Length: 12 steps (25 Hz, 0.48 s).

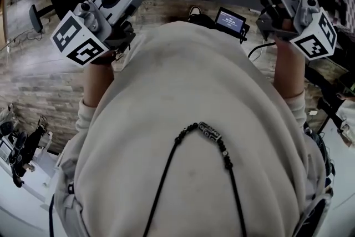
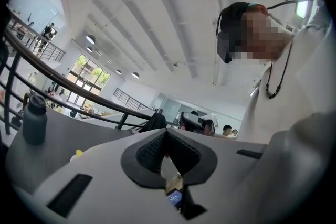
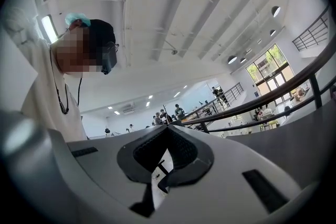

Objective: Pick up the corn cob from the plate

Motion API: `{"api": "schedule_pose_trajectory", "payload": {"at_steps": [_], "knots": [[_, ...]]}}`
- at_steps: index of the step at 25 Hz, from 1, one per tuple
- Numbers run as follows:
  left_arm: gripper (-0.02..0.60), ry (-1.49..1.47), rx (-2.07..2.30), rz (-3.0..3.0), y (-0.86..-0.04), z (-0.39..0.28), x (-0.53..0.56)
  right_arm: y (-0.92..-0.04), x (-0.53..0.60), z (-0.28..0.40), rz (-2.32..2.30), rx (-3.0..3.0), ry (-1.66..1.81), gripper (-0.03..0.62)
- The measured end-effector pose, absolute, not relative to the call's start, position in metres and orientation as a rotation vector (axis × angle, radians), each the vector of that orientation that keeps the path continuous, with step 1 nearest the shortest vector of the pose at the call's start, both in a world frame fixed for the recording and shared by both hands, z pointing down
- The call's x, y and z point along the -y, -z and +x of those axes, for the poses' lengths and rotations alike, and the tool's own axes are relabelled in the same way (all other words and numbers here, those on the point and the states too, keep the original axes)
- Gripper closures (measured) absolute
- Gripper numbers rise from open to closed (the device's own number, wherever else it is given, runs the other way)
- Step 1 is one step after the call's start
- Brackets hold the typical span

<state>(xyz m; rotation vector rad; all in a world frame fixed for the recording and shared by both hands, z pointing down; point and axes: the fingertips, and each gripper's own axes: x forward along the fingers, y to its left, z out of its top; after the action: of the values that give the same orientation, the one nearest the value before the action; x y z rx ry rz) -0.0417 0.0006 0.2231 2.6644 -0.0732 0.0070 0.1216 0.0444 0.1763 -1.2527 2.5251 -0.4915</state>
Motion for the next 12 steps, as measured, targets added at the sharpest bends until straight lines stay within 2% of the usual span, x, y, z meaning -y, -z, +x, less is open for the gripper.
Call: {"api": "schedule_pose_trajectory", "payload": {"at_steps": [12], "knots": [[0.580,-0.202,0.016,2.731,-0.218,0.044,-0.011,-0.203,-0.034,0.189,-1.236,-2.439,0.635,0.579]]}}
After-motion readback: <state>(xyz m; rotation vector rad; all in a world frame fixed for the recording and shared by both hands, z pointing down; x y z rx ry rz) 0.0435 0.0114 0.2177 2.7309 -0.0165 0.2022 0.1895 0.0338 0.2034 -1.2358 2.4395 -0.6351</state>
